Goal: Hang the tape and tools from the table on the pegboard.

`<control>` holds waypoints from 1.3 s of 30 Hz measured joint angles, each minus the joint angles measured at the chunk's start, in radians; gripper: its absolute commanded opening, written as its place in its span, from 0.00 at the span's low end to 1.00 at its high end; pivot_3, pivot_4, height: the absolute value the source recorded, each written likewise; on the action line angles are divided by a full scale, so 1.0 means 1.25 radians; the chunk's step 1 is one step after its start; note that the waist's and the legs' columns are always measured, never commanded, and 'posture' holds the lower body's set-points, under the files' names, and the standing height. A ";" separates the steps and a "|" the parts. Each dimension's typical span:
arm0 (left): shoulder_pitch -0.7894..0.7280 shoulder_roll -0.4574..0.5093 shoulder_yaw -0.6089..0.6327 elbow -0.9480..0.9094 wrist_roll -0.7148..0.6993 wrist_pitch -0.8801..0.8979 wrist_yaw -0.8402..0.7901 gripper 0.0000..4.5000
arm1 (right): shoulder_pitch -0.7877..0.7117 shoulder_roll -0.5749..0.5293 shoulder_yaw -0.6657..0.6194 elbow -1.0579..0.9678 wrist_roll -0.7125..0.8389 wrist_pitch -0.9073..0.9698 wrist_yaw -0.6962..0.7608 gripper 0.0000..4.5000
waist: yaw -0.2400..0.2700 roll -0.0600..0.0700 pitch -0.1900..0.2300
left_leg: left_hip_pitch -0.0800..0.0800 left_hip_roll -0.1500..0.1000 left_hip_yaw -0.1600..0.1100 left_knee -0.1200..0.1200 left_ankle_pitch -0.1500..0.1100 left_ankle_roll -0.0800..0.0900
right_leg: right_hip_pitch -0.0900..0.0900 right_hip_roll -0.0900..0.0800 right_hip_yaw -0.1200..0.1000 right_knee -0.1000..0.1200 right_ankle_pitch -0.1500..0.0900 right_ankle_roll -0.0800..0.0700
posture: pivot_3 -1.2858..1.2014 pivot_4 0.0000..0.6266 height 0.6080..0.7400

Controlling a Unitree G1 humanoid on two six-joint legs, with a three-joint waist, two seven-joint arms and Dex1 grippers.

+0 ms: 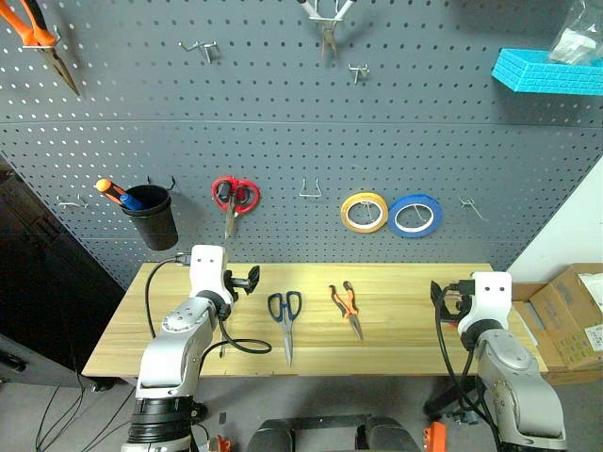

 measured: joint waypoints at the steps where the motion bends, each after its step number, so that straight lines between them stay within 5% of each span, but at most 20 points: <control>1: -0.009 0.002 -0.009 0.000 0.000 0.000 -0.005 1.00 | -0.001 -0.006 -0.001 0.000 0.000 0.005 0.001 1.00 | 0.000 0.000 0.002 | 0.000 0.000 0.000 0.000 0.000 0.000 | 0.000 0.000 0.000 0.000 0.000 0.000 | 0.55 0.09 1.00; 10: -0.239 -0.050 -0.150 0.043 -0.059 0.054 -0.166 1.00 | -0.067 -0.150 0.005 0.044 0.024 0.101 0.121 1.00 | 0.004 -0.001 0.053 | -0.003 0.000 0.001 0.003 0.000 0.000 | 0.001 -0.001 0.000 -0.002 0.000 0.000 | 0.54 0.28 1.00; 16: -0.284 -0.123 -0.233 0.119 -0.092 0.122 -0.239 1.00 | -0.107 -0.208 0.005 0.136 0.040 0.166 0.179 1.00 | -0.014 -0.002 0.087 | -0.014 0.000 0.001 0.002 -0.002 0.005 | -0.009 0.000 0.000 0.001 0.000 0.005 | 0.53 0.34 1.00; 20: -0.319 -0.201 -0.255 0.155 -0.121 0.181 -0.257 1.00 | -0.161 -0.255 0.002 0.209 0.042 0.185 0.213 1.00 | -0.015 -0.001 0.120 | -0.014 -0.001 0.001 0.003 -0.005 0.009 | -0.009 -0.001 0.000 0.001 -0.003 0.008 | 0.52 0.49 1.00; 28: -0.320 -0.304 -0.297 0.217 -0.168 0.273 -0.270 1.00 | -0.230 -0.304 0.007 0.326 0.038 0.171 0.261 1.00 | -0.036 -0.003 0.168 | -0.017 -0.002 0.002 0.003 -0.005 0.010 | -0.011 -0.002 0.002 0.001 -0.004 0.009 | 0.50 0.54 1.00; 39: -0.331 -0.318 -0.297 0.268 -0.168 0.271 -0.269 1.00 | -0.331 -0.311 0.033 0.482 0.036 0.101 0.320 1.00 | -0.047 -0.005 0.193 | -0.017 -0.001 0.003 0.004 -0.005 0.010 | -0.011 -0.002 0.002 0.002 -0.004 0.010 | 0.50 0.57 1.00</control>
